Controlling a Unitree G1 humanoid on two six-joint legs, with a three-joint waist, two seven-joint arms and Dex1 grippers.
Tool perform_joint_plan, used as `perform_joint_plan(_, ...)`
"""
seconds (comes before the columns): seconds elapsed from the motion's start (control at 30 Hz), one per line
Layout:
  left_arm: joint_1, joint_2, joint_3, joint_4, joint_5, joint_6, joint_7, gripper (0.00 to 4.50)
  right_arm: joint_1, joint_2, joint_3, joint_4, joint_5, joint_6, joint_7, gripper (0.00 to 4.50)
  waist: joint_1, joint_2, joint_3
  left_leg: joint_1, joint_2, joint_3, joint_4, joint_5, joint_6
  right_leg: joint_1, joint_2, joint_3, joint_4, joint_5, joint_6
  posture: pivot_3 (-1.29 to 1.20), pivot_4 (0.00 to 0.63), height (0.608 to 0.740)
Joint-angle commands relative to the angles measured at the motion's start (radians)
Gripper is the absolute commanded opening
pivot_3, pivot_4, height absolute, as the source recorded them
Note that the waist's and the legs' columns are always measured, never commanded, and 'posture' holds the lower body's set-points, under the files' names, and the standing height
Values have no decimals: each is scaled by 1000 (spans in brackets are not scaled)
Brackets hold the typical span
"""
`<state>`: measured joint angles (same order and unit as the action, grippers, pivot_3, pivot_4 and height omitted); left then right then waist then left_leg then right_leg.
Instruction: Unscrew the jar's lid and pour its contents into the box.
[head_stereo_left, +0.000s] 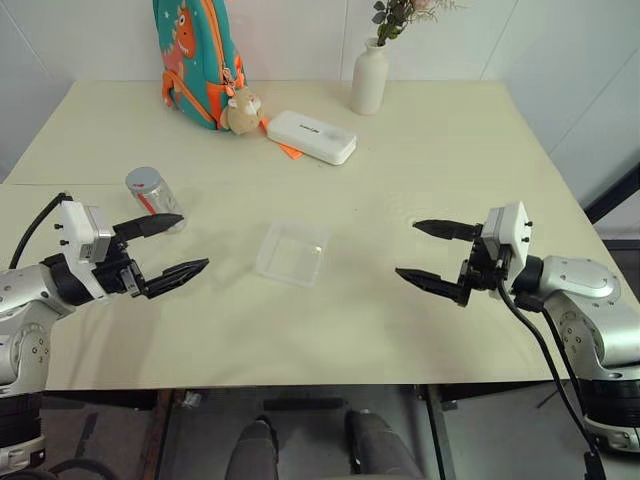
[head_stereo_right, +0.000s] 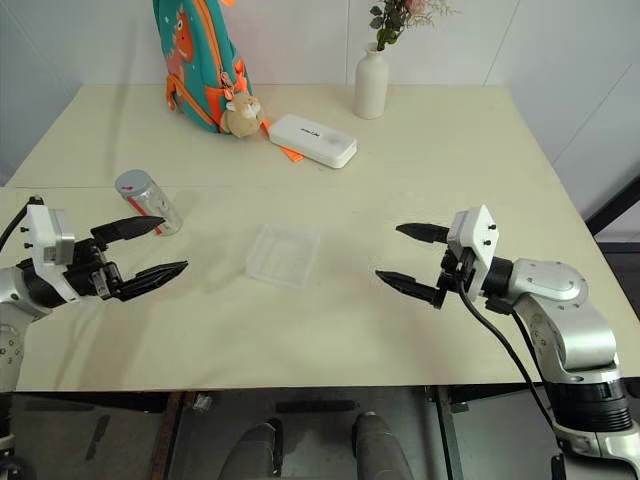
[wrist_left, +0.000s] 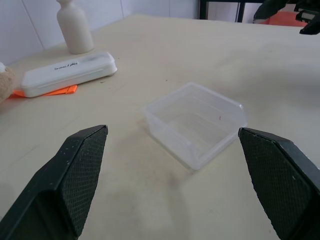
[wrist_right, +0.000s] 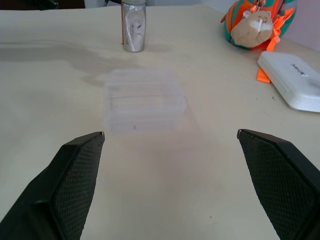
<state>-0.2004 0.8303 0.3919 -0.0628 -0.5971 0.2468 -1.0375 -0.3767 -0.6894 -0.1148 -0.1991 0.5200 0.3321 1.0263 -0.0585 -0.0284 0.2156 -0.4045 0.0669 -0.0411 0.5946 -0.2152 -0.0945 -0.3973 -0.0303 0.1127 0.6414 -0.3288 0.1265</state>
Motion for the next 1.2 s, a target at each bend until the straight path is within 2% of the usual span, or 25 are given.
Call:
perform_joint_plan(0.03, 21, 5, 36, -26, 1, -6, 14, 4463, -28, 23, 6, -20, 23, -11, 3, 4500, 0, 0, 0, 0, 0, 0, 0, 0, 0, 0, 0, 0, 0, 0, 0, 0, 150, 740)
perform_joint_plan(0.2, 122, -47, 93, -86, 37, -20, 137, 4463, -61, 65, 55, -10, 19, -21, 30, 4500, -2, 0, 0, 0, 0, 1, 0, 0, 0, 0, 0, 1, 0, 0, 0, 0, 150, 740)
perform_joint_plan(0.33, 190, -158, 156, -159, 85, 29, 395, 4463, -141, 112, 82, 29, 19, -29, 35, 4500, 0, 0, 0, 0, 0, 1, 1, -1, 1, -1, 0, 2, 1, 0, 0, 0, 150, 740)
perform_joint_plan(0.47, 211, -278, 181, -230, 125, 57, 602, 4463, -232, 172, 100, 54, 36, -13, 37, 4500, 2, -1, -1, 0, 0, 1, 4, -1, 1, 0, 0, 1, 4, 1, 1, 0, 150, 740)
perform_joint_plan(0.6, 150, -358, 158, -147, 192, 0, 726, 4463, -274, 204, 116, 44, 62, -8, 62, 4500, 8, -1, -1, 0, 0, 1, 6, -1, 1, 1, 0, 1, 4, 1, 2, 0, 150, 740)
perform_joint_plan(0.77, 36, -386, 103, -26, 257, -68, 774, 4463, -328, 245, 131, 59, 66, -9, 55, 4500, 6, -1, -1, 0, 0, 0, 10, -1, 1, 1, 1, 1, 4, 2, 3, 0, 150, 740)
perform_joint_plan(1.07, -110, -348, 60, 186, 327, -170, 782, 4463, -332, 333, 160, 33, 51, -23, 9, 4500, 3, -1, -1, 0, 0, 0, 7, -1, 0, 0, 1, 1, 4, 3, 3, 0, 150, 740)
perform_joint_plan(1.2, -161, -335, 61, 264, 311, -201, 753, 4463, -323, 348, 166, 19, 43, -27, -12, 4500, 4, -1, -1, -1, 0, 0, 7, -1, 0, 0, 1, 1, 4, 3, 3, 0, 150, 740)
